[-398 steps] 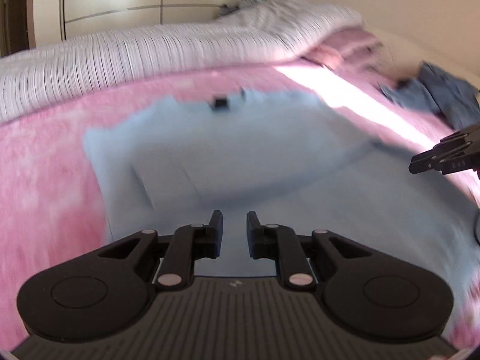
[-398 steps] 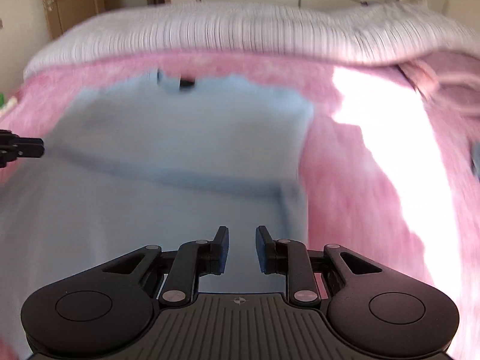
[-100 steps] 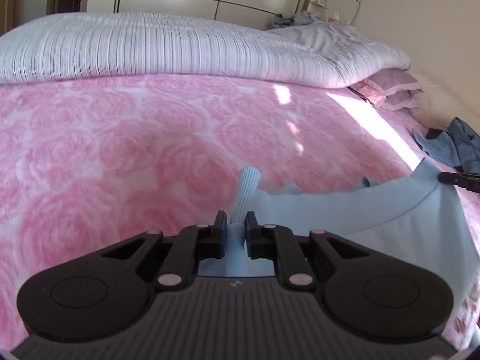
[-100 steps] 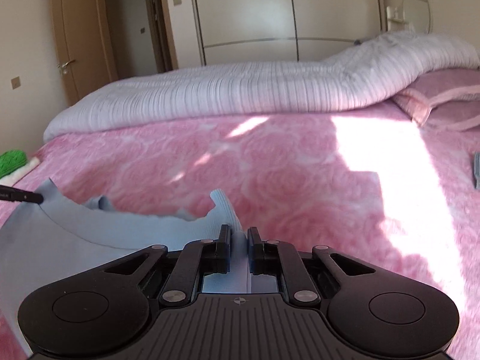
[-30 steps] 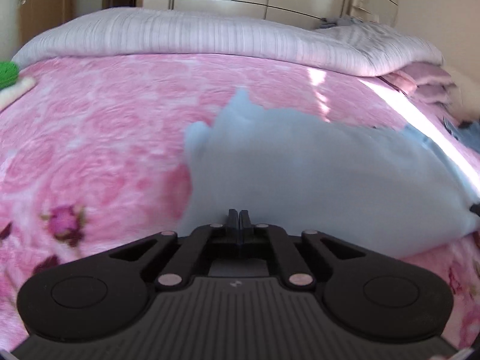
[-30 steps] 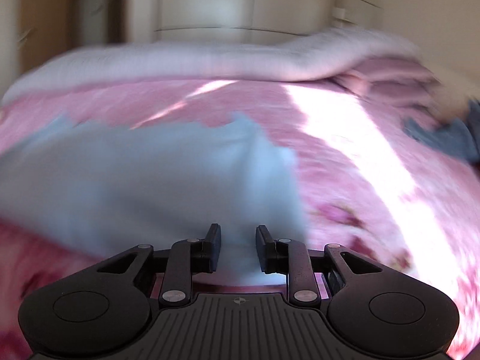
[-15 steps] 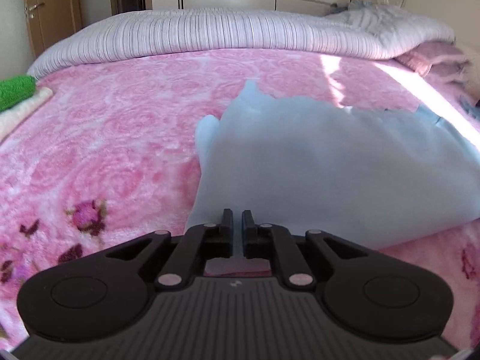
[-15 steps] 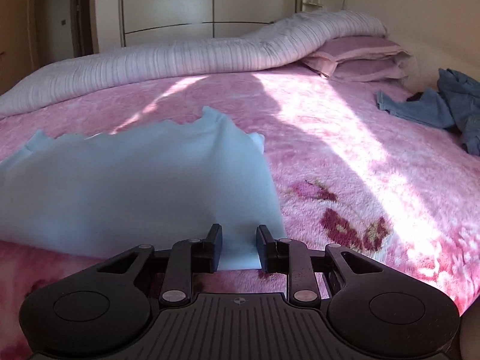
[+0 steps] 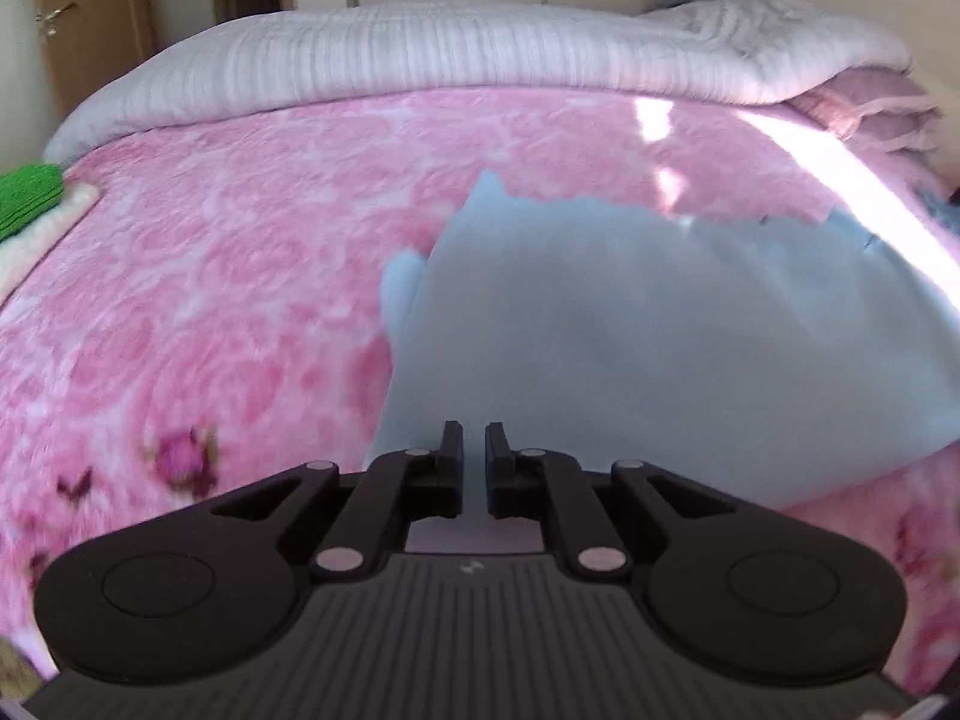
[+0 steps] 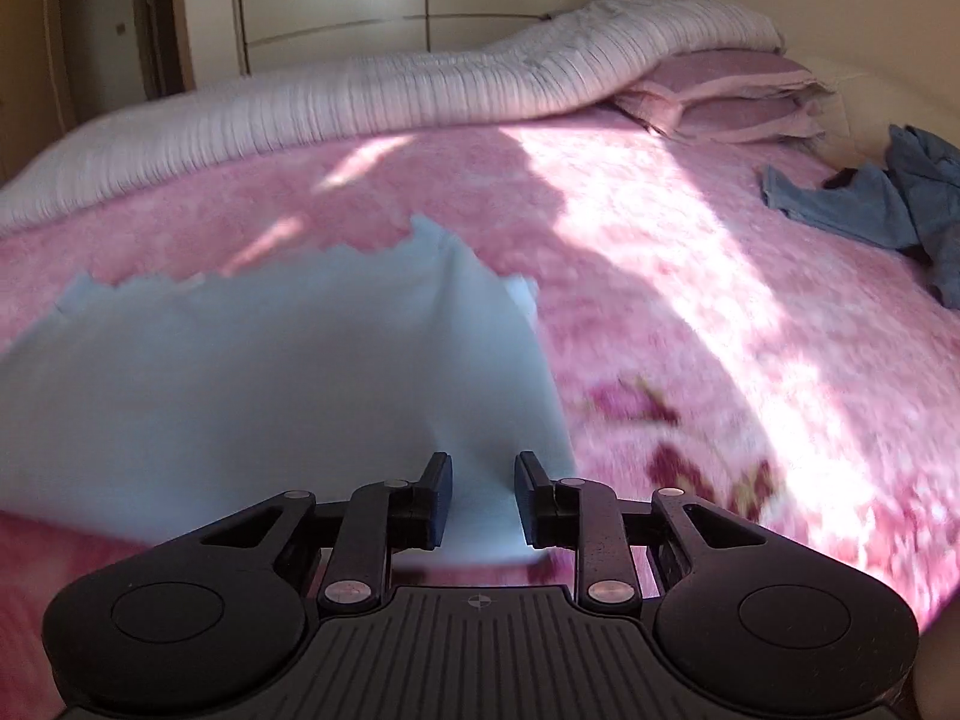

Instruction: Fold clothes

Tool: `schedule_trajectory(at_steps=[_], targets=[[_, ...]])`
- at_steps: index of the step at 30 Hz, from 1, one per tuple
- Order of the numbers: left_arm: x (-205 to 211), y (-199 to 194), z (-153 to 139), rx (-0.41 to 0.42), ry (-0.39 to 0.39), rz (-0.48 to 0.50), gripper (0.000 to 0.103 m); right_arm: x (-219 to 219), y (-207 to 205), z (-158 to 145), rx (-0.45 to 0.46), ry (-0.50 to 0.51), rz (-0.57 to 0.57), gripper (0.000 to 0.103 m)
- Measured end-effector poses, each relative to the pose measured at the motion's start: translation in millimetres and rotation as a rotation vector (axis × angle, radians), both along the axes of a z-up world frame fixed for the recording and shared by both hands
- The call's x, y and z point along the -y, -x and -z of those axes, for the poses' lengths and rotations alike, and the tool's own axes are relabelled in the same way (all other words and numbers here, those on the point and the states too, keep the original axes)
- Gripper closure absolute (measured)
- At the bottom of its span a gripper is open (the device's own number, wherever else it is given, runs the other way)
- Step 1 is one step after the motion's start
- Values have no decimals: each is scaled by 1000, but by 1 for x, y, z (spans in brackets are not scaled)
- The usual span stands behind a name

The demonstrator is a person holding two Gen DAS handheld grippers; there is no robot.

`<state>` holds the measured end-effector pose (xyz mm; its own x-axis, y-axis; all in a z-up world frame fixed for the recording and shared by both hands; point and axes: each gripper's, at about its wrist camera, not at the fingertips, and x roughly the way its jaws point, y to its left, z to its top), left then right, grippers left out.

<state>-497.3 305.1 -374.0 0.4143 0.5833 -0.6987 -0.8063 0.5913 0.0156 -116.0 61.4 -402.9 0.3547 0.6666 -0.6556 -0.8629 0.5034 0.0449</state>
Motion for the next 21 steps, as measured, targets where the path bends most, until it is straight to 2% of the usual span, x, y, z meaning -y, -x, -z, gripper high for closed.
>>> schedule_trajectory(at_steps=[3,5,7,10,12,13,14,15,16,18,21], targets=[[-21,-20,-12,11,-15,78,96,-25,-17,-16,41,-22,-89,77],[-34,-45,-13,7,-27,177,95,-53,-23,-16,78,-16,-200,77],[-48,-72,-7,-4,-38,258,95,-84,-25,-11,105,-1,-307,77],[-74,-109,15,-76,-44,296,91,-132,-28,7,144,51,-401,77],[-93,-122,33,-135,-55,276,90,-155,-42,24,165,107,-376,77],[-102,-122,41,-136,-48,256,90,-161,-53,33,171,128,-340,77],[-109,-116,45,-96,-27,241,91,-161,-67,40,148,124,-312,77],[-113,-109,45,-52,1,225,91,-156,-80,41,78,81,-300,77],[-114,-105,43,-43,8,208,91,-151,-92,42,11,41,-289,77],[-109,-98,37,-68,-9,175,92,-145,-100,37,-32,27,-265,77],[-87,-76,20,-65,-26,154,92,-127,-86,8,9,14,-176,77]])
